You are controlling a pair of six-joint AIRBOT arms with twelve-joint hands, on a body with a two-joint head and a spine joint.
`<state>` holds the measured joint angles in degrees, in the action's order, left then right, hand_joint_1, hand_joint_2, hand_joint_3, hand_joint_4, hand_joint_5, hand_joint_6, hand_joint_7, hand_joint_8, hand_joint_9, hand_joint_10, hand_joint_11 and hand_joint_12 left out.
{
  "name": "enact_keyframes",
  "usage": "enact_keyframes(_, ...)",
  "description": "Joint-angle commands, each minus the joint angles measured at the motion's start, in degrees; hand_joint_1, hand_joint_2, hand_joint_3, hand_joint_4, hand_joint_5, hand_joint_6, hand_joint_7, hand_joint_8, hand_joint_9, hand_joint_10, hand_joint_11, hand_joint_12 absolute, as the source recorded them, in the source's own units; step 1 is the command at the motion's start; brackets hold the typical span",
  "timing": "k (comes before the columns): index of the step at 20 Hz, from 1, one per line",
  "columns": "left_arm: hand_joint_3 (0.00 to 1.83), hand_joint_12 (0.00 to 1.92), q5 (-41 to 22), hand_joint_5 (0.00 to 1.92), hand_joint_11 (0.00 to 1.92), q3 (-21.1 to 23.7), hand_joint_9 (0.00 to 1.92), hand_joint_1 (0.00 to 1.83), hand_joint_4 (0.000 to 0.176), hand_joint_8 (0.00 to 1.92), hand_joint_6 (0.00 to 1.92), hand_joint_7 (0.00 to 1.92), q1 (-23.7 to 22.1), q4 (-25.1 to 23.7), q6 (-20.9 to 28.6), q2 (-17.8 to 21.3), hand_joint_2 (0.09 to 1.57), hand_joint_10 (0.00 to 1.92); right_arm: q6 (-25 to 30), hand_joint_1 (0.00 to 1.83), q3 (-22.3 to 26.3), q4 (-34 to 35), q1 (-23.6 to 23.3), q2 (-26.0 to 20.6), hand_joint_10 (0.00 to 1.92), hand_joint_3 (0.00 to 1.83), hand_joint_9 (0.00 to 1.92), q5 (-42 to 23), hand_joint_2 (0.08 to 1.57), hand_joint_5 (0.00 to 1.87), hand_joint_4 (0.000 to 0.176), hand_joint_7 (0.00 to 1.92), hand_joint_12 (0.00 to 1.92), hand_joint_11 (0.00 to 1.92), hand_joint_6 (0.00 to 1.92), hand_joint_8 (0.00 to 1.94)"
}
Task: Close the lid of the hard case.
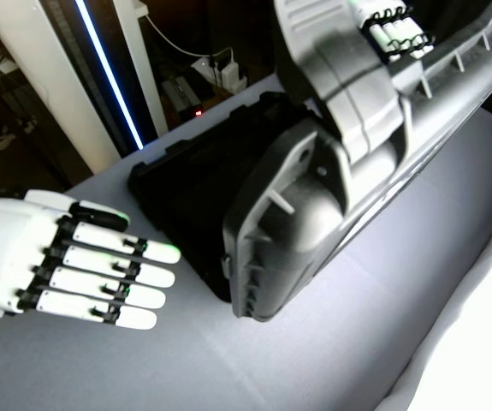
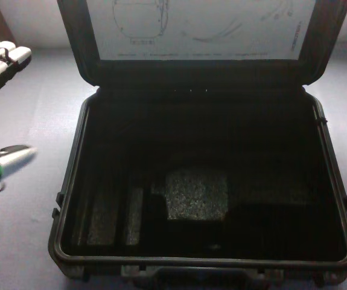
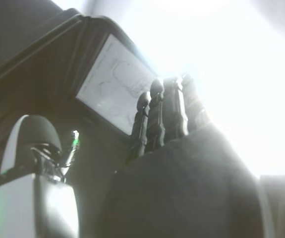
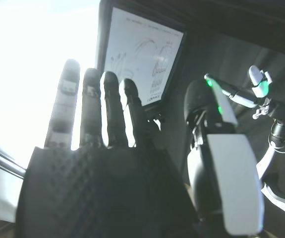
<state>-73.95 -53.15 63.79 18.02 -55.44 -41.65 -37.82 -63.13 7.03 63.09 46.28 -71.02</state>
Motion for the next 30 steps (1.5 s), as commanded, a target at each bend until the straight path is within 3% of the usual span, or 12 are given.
enact_keyframes(1,0.02,0.12,-7.0,0.0,0.04,-0.3,0.01,0.0,0.0,0.0,0.0,0.0,-0.6,0.3,0.1,0.1,1.17,0.0,0.1,0.24,-0.4,1.4,-0.6,-0.1,0.01,0.01,0.1,-7.0,1.27,0.09,0.0,0.13,0.2,0.05,0.0,0.0)
enact_keyframes(5,0.01,0.11,-4.6,0.0,0.01,-2.2,0.0,0.0,0.0,0.0,0.0,0.0,-2.6,0.9,0.2,-0.6,1.18,0.0,0.1,0.19,-1.2,2.0,-1.4,0.0,0.0,0.0,0.09,-6.4,1.26,0.08,0.0,0.1,0.19,0.05,0.0,0.0)
enact_keyframes(7,0.01,0.12,-1.1,0.01,0.01,-4.4,0.0,0.0,0.0,0.0,0.0,0.0,-6.5,0.9,0.2,-1.6,1.23,0.0,0.1,0.18,-3.1,2.1,-4.3,0.7,0.0,0.0,0.1,-3.1,1.27,0.09,0.0,0.1,0.14,0.06,0.0,0.0)
enact_keyframes(17,0.0,0.04,20.7,0.02,0.0,-18.6,0.0,0.0,0.0,0.0,0.01,0.0,-25.4,-1.5,0.2,-11.0,1.14,0.0,0.4,0.2,-15.6,1.1,-19.4,7.3,0.01,0.0,0.12,15.2,1.23,0.16,0.0,0.18,0.1,0.07,0.0,0.01)
enact_keyframes(21,0.0,0.05,27.2,0.03,0.02,-21.5,0.01,0.0,0.0,0.01,0.01,0.02,-31.2,-3.4,-2.9,-13.2,1.13,0.0,0.7,0.18,-18.2,-1.5,-24.4,9.2,0.0,0.0,0.12,18.8,1.23,0.17,0.0,0.19,0.09,0.08,0.0,0.0)
enact_keyframes(22,0.0,0.04,29.8,0.02,0.01,-22.4,0.01,0.0,0.0,0.0,0.0,0.01,-33.8,-4.9,-3.8,-13.9,1.12,0.0,0.7,0.18,-19.2,-2.9,-26.3,10.0,0.0,0.0,0.12,20.5,1.23,0.17,0.01,0.18,0.09,0.07,0.0,0.0)
enact_keyframes(24,0.0,0.04,32.4,0.03,0.0,-23.3,0.01,0.0,0.0,0.0,0.0,0.02,-37.6,-7.4,-3.9,-14.5,1.13,0.0,0.7,0.24,-19.9,-4.8,-28.7,10.8,0.0,0.0,0.09,21.8,1.21,0.15,0.0,0.16,0.09,0.07,0.0,0.0)
enact_keyframes(27,0.0,0.04,32.3,0.03,0.02,-22.7,0.01,0.0,0.0,0.0,0.0,0.02,-38.1,-8.8,-3.9,-14.5,1.13,0.0,1.1,0.21,-19.5,-7.2,-29.9,11.0,0.0,0.0,0.09,21.9,1.16,0.16,0.0,0.16,0.1,0.06,0.0,0.0)
enact_keyframes(30,0.0,0.05,28.6,0.03,0.02,-19.2,0.01,0.0,0.0,0.0,0.0,0.01,-35.1,-9.1,-3.8,-12.2,1.13,0.0,2.9,0.23,-18.3,-9.3,-30.0,10.5,0.01,0.0,0.12,20.0,1.19,0.17,0.0,0.17,0.11,0.1,0.0,0.0)
